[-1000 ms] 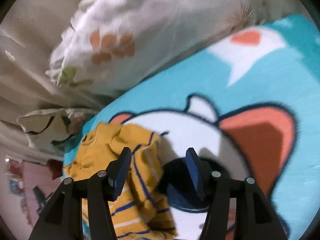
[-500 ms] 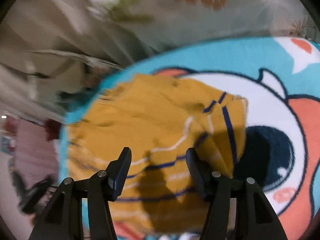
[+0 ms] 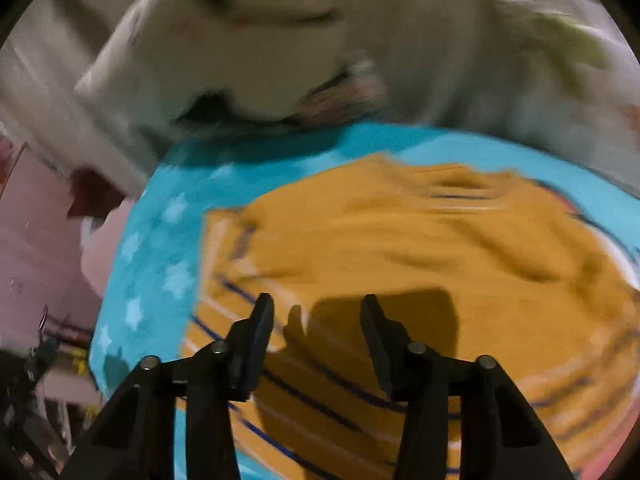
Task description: Fold small clothes
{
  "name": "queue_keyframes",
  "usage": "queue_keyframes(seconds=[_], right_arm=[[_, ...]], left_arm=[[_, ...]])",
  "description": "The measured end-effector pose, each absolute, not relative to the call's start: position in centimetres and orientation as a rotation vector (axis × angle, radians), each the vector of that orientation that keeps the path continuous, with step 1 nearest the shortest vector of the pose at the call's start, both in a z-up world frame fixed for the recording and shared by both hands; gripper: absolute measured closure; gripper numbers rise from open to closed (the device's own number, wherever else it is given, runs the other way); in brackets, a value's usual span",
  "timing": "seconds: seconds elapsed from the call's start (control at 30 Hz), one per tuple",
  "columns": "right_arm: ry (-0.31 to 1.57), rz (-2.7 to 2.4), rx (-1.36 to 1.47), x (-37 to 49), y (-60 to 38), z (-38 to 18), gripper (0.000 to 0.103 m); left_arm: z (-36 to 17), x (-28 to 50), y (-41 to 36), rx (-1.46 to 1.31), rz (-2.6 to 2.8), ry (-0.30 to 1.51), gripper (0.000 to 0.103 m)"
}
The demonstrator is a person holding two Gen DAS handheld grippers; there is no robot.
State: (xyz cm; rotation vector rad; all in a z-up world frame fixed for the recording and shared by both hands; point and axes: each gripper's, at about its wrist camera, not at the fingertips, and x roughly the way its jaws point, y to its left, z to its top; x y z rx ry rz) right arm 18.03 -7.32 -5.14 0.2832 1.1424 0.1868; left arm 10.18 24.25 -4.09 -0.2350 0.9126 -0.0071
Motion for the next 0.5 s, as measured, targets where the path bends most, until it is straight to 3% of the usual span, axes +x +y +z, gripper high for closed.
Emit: queue_keyframes(seconds=[0.1, 0.2, 0.27, 0.5], right_arm=[[1.240, 0.200, 0.318, 21.4, -4.3, -8.0, 0.055], [1.317, 0.191, 0.298, 23.7, -2.1, -10.6, 0.047], [1.310, 0.172, 0.267, 23.9, -1.3, -10.3, 0.038], [1.323, 0.189, 0.299, 22.3, -0.8, -7.3, 0.037]], left_arm=[[-5.4, 10.0, 24.3, -0.224, -0.029, 0.942, 0.009], [-6.3, 9.8, 24.2, -0.218, -0.059, 0.966, 0.009], [-6.8, 9.8, 24.1, -0.204, -0.074, 0.977, 0.009], [-7.9, 10.6, 25.5, -0.247, -0.055, 1.002, 0.009]])
